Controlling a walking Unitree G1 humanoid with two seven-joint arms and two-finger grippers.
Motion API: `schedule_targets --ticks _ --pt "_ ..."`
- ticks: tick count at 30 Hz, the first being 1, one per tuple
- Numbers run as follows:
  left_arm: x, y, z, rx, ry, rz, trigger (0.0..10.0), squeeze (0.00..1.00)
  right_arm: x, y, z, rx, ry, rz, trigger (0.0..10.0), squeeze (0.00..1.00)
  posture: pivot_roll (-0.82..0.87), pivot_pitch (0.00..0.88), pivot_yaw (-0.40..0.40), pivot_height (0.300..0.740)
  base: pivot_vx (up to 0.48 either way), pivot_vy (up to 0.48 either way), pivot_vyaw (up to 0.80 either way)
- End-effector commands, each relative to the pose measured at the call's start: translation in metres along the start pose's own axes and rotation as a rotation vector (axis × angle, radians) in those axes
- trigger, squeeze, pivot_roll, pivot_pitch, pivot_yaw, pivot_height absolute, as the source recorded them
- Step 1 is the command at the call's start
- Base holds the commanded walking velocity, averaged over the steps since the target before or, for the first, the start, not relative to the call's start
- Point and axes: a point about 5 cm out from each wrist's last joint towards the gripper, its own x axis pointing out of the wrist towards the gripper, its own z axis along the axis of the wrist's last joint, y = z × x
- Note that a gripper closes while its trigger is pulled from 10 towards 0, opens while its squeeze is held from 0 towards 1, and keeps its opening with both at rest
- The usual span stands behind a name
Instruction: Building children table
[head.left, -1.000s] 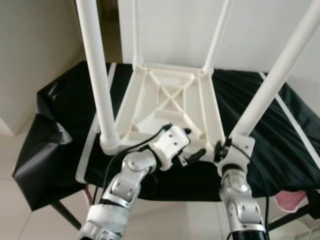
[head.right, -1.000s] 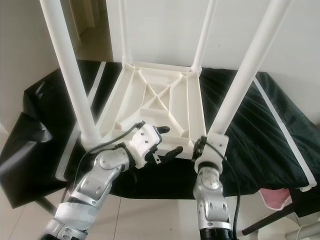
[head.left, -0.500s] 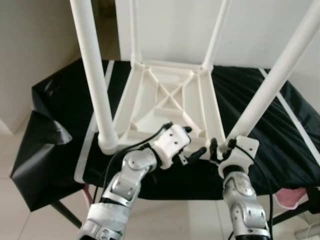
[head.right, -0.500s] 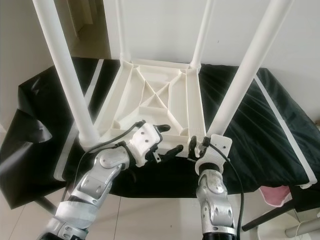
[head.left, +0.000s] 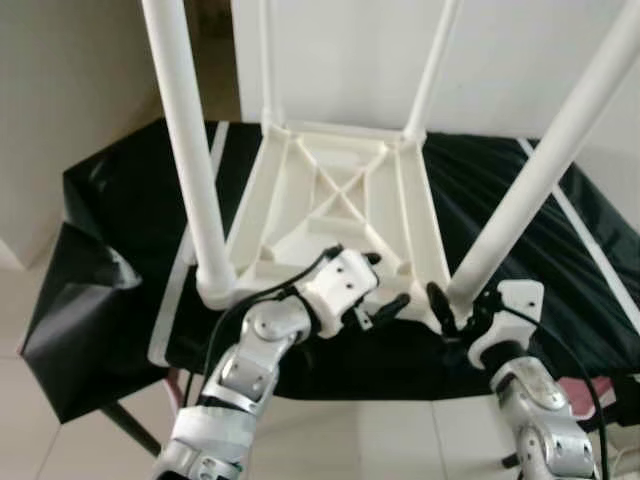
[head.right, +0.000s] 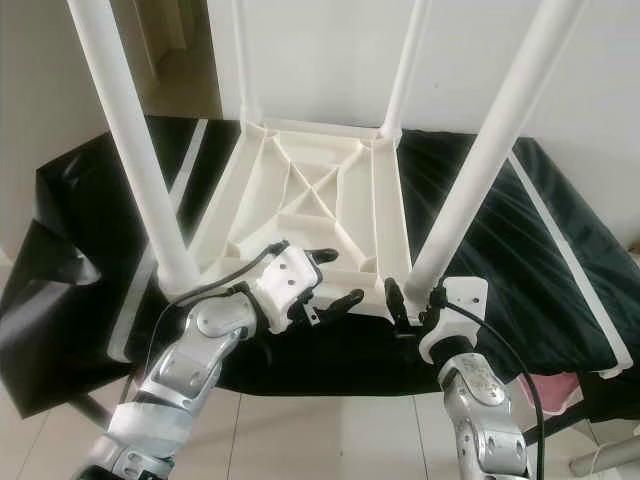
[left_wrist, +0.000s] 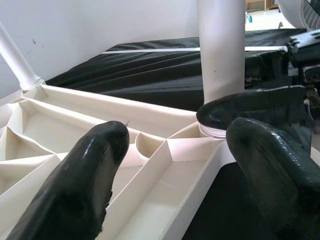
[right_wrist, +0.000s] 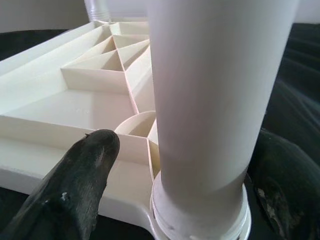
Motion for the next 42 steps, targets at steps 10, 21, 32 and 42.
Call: schedule_targets --ticks 10,21,32,42 --pt "0.005 0.003 0.001 0.015 -0.003 0.076 10.0 0.00 0.018 -0.020 0.008 -0.187 0.046 0.212 10.0 0.00 -0.05 0.000 -0.036 0.740 0.000 0.000 0.00" --pt "0.004 0.005 0.002 0.022 -0.009 0.087 10.0 0.00 0.018 -0.028 0.000 -0.267 0.133 0.372 0.0 0.00 -0.03 0.000 -0.048 0.740 0.000 0.000 0.00" --pt "0.002 0.003 0.000 0.019 -0.004 0.084 10.0 0.00 0.012 -0.019 -0.015 -0.240 0.184 0.386 0.0 0.00 -0.04 0.000 -0.040 0.740 0.000 0.000 0.00" --pt "0.003 0.004 0.001 0.020 -0.003 0.079 10.0 0.00 0.017 -0.006 -0.022 -0.170 0.213 0.222 10.0 0.00 -0.04 0.000 -0.038 0.740 0.000 0.000 0.00"
